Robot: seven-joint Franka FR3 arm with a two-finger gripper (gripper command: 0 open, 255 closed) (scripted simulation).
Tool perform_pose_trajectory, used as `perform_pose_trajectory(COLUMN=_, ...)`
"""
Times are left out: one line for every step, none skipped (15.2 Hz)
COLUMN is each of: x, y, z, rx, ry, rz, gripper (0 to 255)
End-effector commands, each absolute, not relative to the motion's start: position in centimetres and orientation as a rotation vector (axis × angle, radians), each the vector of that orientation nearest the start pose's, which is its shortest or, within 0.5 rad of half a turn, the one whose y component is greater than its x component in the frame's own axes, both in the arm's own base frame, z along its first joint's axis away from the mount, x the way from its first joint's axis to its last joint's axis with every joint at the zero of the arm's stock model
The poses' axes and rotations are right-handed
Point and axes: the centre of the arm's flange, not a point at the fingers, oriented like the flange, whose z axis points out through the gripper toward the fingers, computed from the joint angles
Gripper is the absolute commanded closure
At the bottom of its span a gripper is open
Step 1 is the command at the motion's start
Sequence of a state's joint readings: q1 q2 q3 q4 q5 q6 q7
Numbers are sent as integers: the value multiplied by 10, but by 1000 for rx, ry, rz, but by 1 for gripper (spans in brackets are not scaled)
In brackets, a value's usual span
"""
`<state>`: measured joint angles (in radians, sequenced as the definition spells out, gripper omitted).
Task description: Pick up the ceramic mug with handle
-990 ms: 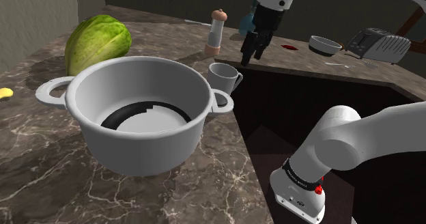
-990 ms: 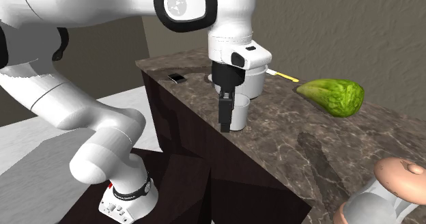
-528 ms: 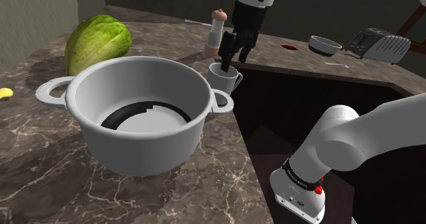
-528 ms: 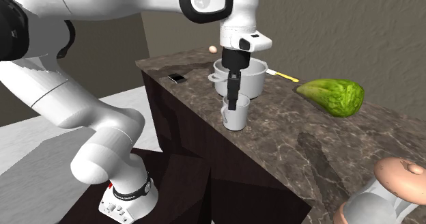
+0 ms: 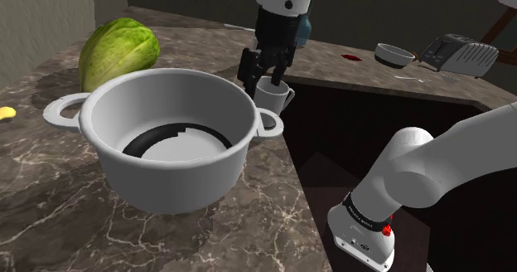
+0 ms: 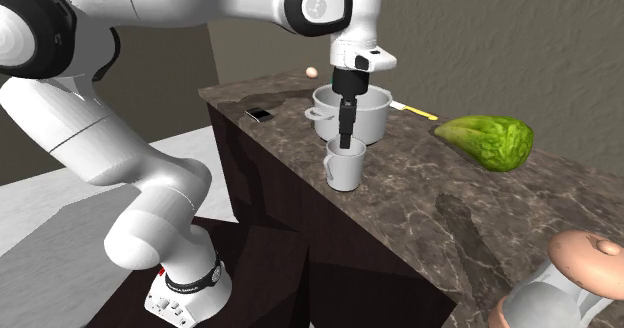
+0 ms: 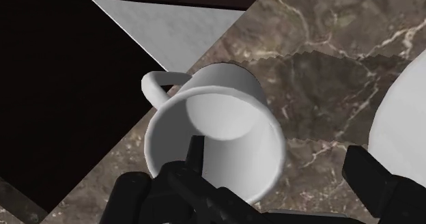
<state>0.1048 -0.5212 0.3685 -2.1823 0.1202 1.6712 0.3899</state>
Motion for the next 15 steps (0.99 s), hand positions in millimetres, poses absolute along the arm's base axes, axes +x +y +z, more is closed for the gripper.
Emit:
perform_pose_trajectory(x=342, y=218, z=562, rx=-3204, ry=-36, rz=-12, gripper=0)
perform_pose_trajectory(x=342, y=218, z=557, rx=-3204, ry=-36, rz=-12, gripper=0)
perform_pose_trajectory(x=342, y=218, z=552, rx=-3204, ry=-36, rz=-12, gripper=0)
perform_pose_trajectory(x=342, y=218, z=543, rx=-3204, ry=-36, rz=-12, gripper=0)
perform_pose_trajectory(x=342, y=218, z=543, rx=-3204, ry=-36, rz=-12, gripper=0)
perform_pose_trajectory(x=342, y=218, z=543, rx=-3204, ry=-36, rz=-12, gripper=0)
perform_pose_trajectory(x=342, y=218, z=543, rx=-3204, ry=-36, rz=-12, gripper=255)
perform_pose_trajectory(x=342, y=218, z=543, rx=-3204, ry=-36, rz=-12, gripper=255)
perform_pose_trajectory(x=342, y=218, z=543, rx=-3204, ry=-36, rz=-12, gripper=255)
perform_pose_trajectory(x=342, y=218, z=543, rx=-3204, ry=-36, rz=-12, gripper=255)
perform_pose_trajectory(x=342, y=218, z=543, rx=-3204, ry=-36, rz=-12, gripper=255)
perform_pose_trajectory(x=342, y=218, z=543, rx=-3204, ry=-36, rz=-12, gripper=255)
perform_pose_trajectory(x=342, y=218, z=543, rx=-3204, ry=-36, rz=-12, gripper=255)
perform_pose_trajectory(x=342, y=218, z=543, rx=-3204, ry=-36, rz=-12, gripper=255)
perform_pose_trajectory(x=342, y=218, z=543, rx=-3204, ry=-36, rz=-12, gripper=255)
